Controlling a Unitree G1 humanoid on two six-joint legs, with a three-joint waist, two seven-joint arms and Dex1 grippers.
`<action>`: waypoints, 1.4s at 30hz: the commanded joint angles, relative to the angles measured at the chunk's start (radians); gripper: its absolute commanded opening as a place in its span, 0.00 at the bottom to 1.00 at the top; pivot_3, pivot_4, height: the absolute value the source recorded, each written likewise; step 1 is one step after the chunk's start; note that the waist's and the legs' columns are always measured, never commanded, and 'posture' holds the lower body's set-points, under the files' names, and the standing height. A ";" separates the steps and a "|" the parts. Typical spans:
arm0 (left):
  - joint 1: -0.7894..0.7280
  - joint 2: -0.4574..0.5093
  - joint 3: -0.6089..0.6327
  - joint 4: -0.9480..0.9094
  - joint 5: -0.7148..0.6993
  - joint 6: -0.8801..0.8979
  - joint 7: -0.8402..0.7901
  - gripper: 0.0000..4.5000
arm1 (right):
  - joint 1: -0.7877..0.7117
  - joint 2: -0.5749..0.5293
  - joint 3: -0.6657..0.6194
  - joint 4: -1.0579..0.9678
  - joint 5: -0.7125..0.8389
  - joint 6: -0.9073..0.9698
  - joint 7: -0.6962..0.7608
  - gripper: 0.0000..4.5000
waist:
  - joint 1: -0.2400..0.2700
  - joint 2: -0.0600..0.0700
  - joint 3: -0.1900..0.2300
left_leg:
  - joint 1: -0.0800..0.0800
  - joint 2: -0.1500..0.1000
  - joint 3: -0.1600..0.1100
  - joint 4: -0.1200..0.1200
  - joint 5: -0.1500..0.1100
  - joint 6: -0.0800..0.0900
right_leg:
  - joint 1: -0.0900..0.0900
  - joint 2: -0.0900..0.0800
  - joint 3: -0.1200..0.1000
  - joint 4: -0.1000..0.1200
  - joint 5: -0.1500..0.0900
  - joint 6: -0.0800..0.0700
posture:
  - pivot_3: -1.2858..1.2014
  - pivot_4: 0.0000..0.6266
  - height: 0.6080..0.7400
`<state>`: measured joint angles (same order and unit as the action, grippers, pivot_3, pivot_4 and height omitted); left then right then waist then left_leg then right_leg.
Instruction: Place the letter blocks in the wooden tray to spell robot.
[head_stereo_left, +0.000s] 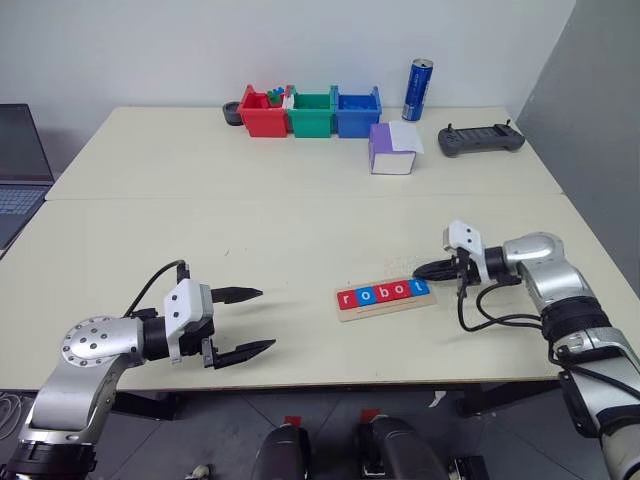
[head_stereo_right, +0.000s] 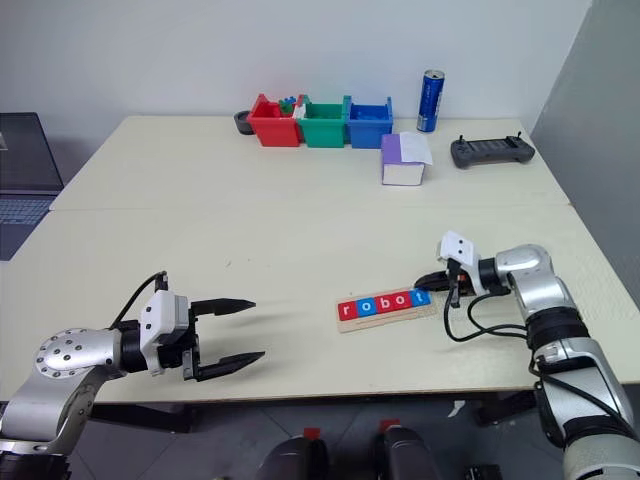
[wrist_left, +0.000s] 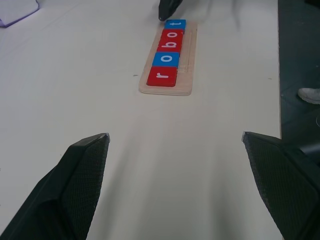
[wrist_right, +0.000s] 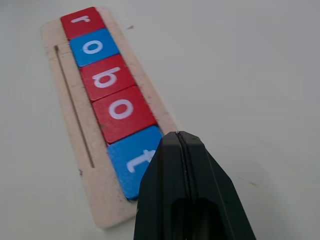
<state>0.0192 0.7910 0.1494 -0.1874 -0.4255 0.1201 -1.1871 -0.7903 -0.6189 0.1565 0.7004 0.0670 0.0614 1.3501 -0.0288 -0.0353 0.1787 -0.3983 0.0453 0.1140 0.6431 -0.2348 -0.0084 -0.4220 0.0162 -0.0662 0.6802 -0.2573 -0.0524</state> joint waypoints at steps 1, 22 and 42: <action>0.002 0.016 0.022 -0.033 -0.012 -0.001 0.004 1.00 | -0.019 -0.054 -0.054 -0.085 0.077 0.089 0.077 0.08 | 0.002 0.000 0.000 | 0.000 0.000 0.000 0.000 0.000 0.000 | 0.000 0.000 0.000 0.000 0.000 0.000 | 0.52 0.24 1.00; -0.006 0.019 0.020 -0.051 -0.018 0.030 0.008 1.00 | -0.004 -0.047 0.110 -0.091 -0.009 -0.091 0.184 0.99 | 0.003 0.000 0.000 | 0.000 0.000 0.000 0.000 0.000 0.000 | 0.000 0.000 0.000 0.000 0.000 0.000 | 0.52 0.24 1.00; 0.038 0.036 0.054 -0.088 -0.025 0.045 0.027 1.00 | -0.075 0.044 0.118 0.133 -0.095 -0.331 0.144 0.99 | 0.001 0.000 0.000 | 0.000 0.000 0.000 0.000 0.000 0.000 | 0.000 0.000 0.000 0.000 0.000 0.000 | 0.52 0.24 1.00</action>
<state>0.0543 0.8117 0.1656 -0.2396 -0.4327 0.1682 -1.1670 -0.8392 -0.5700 0.2813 0.8313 -0.0199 -0.2456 1.4907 -0.0281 -0.0354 0.1786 -0.3981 0.0453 0.1138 0.6429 -0.2348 -0.0085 -0.4219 0.0162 -0.0663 0.6802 -0.2574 -0.0525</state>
